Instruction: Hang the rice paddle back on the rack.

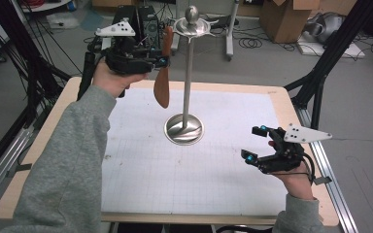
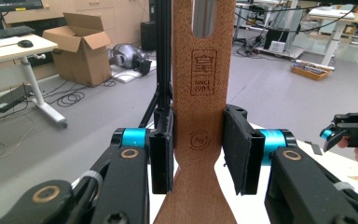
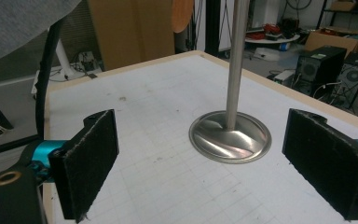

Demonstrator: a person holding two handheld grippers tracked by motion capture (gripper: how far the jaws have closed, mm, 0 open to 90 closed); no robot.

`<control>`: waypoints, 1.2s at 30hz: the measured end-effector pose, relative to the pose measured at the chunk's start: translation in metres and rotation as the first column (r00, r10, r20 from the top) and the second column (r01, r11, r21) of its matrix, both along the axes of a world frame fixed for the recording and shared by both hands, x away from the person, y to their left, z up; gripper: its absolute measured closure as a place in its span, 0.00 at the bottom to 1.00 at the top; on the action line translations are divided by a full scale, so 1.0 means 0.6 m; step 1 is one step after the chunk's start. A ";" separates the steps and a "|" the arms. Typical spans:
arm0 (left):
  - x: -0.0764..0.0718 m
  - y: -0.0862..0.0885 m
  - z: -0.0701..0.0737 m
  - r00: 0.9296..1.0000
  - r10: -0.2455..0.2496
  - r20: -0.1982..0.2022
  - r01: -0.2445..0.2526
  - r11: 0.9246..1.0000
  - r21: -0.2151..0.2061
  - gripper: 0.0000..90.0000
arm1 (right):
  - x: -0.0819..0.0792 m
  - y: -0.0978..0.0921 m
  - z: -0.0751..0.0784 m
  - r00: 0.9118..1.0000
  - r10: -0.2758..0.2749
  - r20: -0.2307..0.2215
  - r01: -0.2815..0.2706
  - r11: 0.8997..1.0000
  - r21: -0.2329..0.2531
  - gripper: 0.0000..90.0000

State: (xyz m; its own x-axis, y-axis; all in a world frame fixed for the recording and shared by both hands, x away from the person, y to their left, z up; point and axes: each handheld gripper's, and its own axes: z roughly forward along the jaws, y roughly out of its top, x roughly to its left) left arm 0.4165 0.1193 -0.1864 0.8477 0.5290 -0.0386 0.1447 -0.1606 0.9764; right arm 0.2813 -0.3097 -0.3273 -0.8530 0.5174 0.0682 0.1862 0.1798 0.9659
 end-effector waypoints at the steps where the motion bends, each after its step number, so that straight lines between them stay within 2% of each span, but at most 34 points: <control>1: 0.000 -0.001 0.000 1.000 -0.002 0.000 0.002 1.000 0.000 0.72 | 0.000 0.000 0.000 1.000 -0.001 -0.002 0.001 1.000 0.001 0.11; 12: 0.003 -0.007 -0.002 1.000 0.004 0.007 -0.004 1.000 0.000 0.72 | 0.001 -0.001 0.000 1.000 -0.003 0.003 0.003 1.000 0.001 0.10; 15: 0.002 -0.007 -0.002 1.000 0.004 0.019 -0.005 1.000 0.011 0.71 | 0.000 -0.001 0.000 1.000 0.000 0.003 0.000 1.000 -0.001 0.10; 18: 0.000 -0.006 -0.002 0.999 0.005 0.034 -0.005 1.000 0.004 0.68 | -0.001 -0.001 0.001 1.000 -0.003 0.001 0.003 1.000 0.000 0.10; 26: -0.014 0.010 -0.014 0.996 -0.006 0.084 0.006 1.000 0.004 0.51 | -0.001 -0.003 0.001 1.000 -0.008 0.007 0.008 1.000 0.002 0.10; 30: -0.021 0.019 -0.023 0.995 -0.040 0.094 0.039 0.999 0.014 0.39 | -0.001 -0.001 0.001 1.000 -0.007 0.003 0.007 1.000 0.001 0.10; 32: -0.026 0.023 -0.028 0.994 -0.035 0.103 0.033 0.999 0.024 0.33 | 0.000 0.000 0.001 1.000 -0.005 0.011 0.006 1.000 -0.004 0.10; 36: -0.031 0.031 -0.034 0.994 -0.022 0.104 0.021 1.000 0.008 0.19 | -0.001 0.001 0.002 1.000 -0.006 0.010 0.006 1.000 -0.005 0.11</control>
State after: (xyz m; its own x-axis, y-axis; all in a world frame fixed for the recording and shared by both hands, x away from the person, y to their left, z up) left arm 0.3976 0.1376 -0.2070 0.8582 0.5105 0.0544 0.0386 -0.1697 0.9847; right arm 0.2805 -0.3088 -0.3263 -0.8507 0.5225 0.0571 0.1775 0.1834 0.9669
